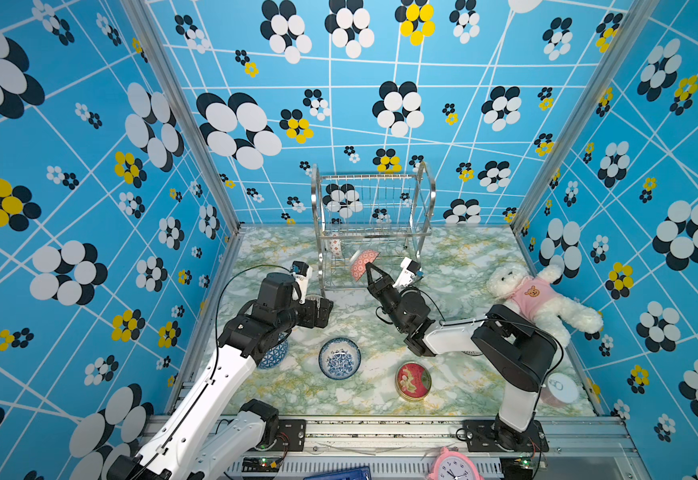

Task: Load bowls into a dish rack
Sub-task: Place the bowl in the dish rack.

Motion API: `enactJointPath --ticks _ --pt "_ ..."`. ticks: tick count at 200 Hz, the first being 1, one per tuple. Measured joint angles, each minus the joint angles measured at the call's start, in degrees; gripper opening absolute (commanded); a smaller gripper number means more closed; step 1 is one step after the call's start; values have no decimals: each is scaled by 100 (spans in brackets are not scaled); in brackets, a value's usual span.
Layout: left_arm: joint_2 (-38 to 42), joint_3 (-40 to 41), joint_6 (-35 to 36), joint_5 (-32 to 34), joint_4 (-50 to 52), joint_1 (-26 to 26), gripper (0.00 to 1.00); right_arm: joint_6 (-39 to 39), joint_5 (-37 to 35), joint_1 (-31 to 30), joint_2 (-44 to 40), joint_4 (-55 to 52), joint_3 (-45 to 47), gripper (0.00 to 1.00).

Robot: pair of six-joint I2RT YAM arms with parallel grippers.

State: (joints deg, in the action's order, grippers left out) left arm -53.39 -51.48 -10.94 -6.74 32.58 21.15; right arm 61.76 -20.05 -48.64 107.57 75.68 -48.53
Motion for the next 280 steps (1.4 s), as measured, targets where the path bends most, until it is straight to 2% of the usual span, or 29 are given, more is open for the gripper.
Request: enactJointPath --ticks 51,114,202,280 --pt "-2 0 -2 -4 0 0 99 52 -20 37 374 0 -339 0" --pt "-13 2 -15 -17 0 24 99 120 221 361 651 -31 -557 0" --pt "-94 7 -15 -20 -2 37 99 90 879 748 859 -44 -977 0" --pt "-94 7 -15 -22 -2 37 99 129 1276 809 1086 -125 -1169 0"
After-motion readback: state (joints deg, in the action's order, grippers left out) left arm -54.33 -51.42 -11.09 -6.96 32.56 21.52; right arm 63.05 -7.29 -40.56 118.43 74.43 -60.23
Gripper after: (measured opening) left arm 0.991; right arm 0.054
